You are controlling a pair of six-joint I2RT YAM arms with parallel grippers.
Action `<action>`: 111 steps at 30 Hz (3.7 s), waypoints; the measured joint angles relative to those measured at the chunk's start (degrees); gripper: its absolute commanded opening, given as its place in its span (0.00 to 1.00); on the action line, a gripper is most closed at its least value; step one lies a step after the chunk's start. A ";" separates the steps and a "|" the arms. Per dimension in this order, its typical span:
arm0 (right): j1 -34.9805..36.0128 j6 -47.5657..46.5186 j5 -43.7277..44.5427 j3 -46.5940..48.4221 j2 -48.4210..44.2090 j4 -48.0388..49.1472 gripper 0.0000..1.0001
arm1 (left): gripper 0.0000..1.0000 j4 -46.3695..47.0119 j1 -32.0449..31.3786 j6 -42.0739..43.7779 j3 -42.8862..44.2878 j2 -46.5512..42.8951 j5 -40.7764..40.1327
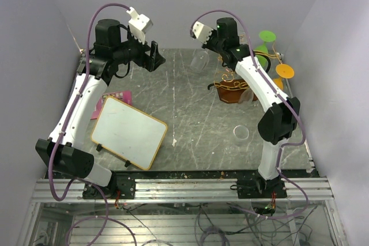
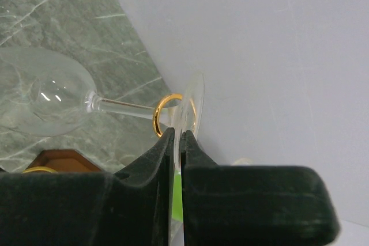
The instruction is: Place the wine glass upside down on the wine glass rack
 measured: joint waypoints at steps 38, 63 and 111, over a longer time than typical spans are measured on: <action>1.29 2.36 0.50 -5.53 -4.26 0.57 0.20 | 0.93 0.55 0.00 0.90 -3.37 -1.40 -0.09; 1.29 10.47 -3.72 -5.55 -10.21 -4.35 0.33 | 0.89 3.34 0.00 -3.48 -6.01 -1.88 -0.09; -28.17 31.80 -25.00 -15.39 -31.04 -5.18 0.74 | 0.64 -11.78 -49.90 6.67 24.76 37.11 -18.49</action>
